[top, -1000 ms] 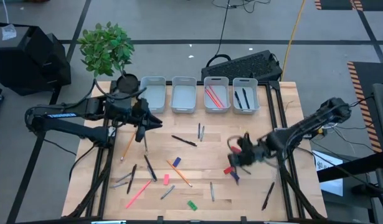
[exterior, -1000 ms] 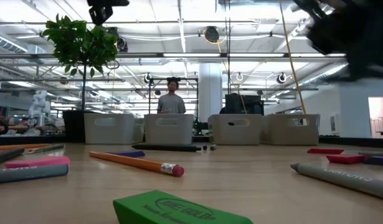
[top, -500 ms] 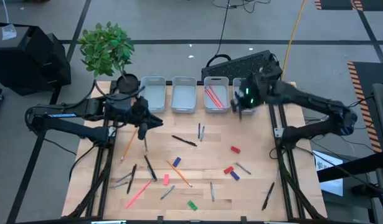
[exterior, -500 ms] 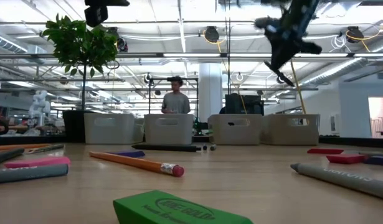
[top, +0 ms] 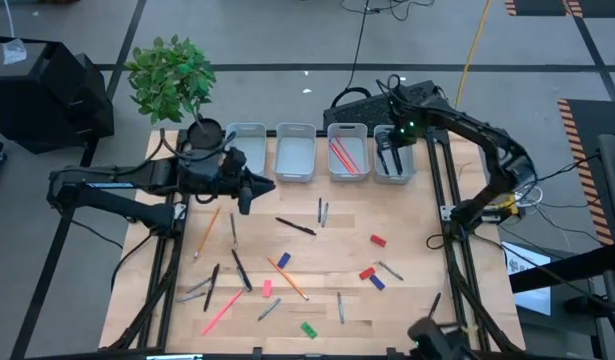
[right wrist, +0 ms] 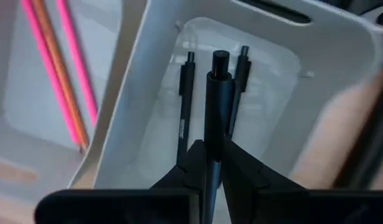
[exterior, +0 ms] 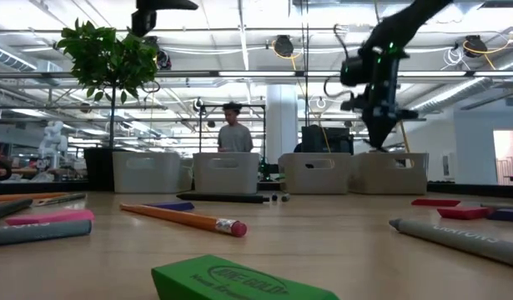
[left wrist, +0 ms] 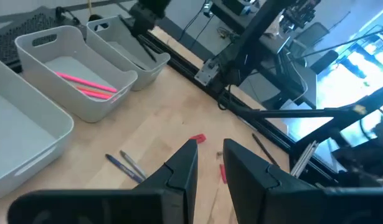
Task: Sort crayons/erasers/pens/pencils in bins
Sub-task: Put the black pen into the top right gray bin
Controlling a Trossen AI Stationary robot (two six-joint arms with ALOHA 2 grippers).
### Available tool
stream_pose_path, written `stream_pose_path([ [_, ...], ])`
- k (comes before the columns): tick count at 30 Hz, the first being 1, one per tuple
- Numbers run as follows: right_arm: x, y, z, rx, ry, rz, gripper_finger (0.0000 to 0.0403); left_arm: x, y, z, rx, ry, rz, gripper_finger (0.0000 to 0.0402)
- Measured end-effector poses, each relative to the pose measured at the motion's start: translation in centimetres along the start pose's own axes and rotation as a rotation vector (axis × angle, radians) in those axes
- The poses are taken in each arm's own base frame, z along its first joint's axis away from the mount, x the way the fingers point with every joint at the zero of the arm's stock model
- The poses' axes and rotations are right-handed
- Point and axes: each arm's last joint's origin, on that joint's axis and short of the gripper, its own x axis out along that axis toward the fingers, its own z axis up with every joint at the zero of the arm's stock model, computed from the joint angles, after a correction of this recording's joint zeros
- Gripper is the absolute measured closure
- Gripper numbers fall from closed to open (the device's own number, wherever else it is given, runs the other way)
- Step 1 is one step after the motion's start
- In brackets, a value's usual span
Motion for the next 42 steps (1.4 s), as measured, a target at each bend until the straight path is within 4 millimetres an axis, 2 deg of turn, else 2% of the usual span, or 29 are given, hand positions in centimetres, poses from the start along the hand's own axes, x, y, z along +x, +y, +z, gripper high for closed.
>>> stream_pose_path([
  [8,4.0,-0.3,1.1,-0.017,0.11,-0.007,0.0375,1.7,0.2,-0.4,0.005,0.031,0.02,0.0321],
  [13,5.5,-0.1,1.5,0.006,0.121,-0.012,0.0358,1.7,0.5,-0.2,0.104,0.045,-0.003,0.0321],
  [18,4.8,-0.1,1.5,0.027,0.093,-0.005,0.0321,1.5,1.3,0.5,0.192,0.029,0.004,0.0321],
  [23,1.5,1.0,0.4,0.015,0.025,0.027,0.0292,1.6,2.2,0.9,0.259,0.031,0.04,0.0321],
  [27,-2.7,4.3,-2.6,-0.099,-0.066,0.099,0.029,1.6,2.2,0.9,0.306,0.038,0.025,0.0321],
  [33,-8.4,11.0,-9.7,-0.315,-0.238,0.331,0.0298,1.6,1.7,0.5,0.291,0.068,-0.025,0.0321],
  [38,-10.5,15.7,-15.1,-0.478,-0.319,0.528,0.03,0.7,1.1,0.4,0.174,0.077,-0.073,0.0321],
  [42,-10.6,19.2,-18.7,-0.6,-0.372,0.632,0.0307,0.6,1.0,-1.0,0.19,0.196,-0.05,0.0321],
])
